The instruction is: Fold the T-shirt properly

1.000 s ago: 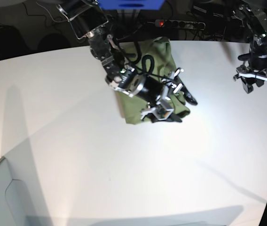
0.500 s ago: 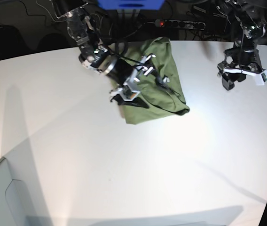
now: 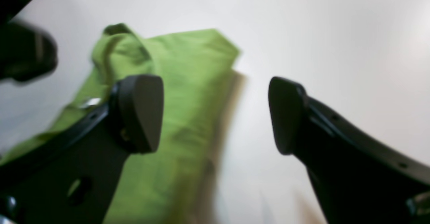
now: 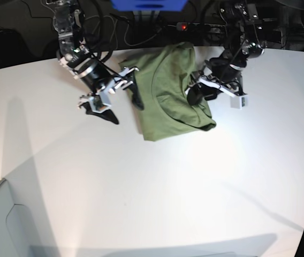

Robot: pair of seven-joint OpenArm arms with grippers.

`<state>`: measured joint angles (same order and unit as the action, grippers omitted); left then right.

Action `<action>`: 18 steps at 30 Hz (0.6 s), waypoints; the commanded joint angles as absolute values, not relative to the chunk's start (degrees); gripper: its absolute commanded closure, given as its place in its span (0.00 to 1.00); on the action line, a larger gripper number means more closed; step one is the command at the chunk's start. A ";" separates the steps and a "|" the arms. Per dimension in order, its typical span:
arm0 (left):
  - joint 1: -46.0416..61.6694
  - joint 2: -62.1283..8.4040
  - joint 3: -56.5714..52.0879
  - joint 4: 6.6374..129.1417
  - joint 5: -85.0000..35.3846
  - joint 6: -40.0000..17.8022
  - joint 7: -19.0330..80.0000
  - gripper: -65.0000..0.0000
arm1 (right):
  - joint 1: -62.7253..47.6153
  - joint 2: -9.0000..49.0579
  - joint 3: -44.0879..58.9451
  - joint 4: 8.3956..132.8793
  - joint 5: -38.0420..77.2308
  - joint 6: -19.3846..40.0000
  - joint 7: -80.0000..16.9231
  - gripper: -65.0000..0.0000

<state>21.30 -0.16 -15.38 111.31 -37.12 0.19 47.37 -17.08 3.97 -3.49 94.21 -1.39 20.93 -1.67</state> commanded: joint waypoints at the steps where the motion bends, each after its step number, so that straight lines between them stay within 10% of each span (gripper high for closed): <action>1: 21.67 -0.48 -15.87 111.60 -37.93 0.40 46.37 0.46 | -17.10 4.35 -2.68 95.34 -0.66 21.23 -0.04 0.27; 18: 21.05 -1.10 -11.91 100.00 -38.37 0.04 46.37 0.33 | -21.49 4.53 1.27 95.34 -0.75 21.49 -0.04 0.27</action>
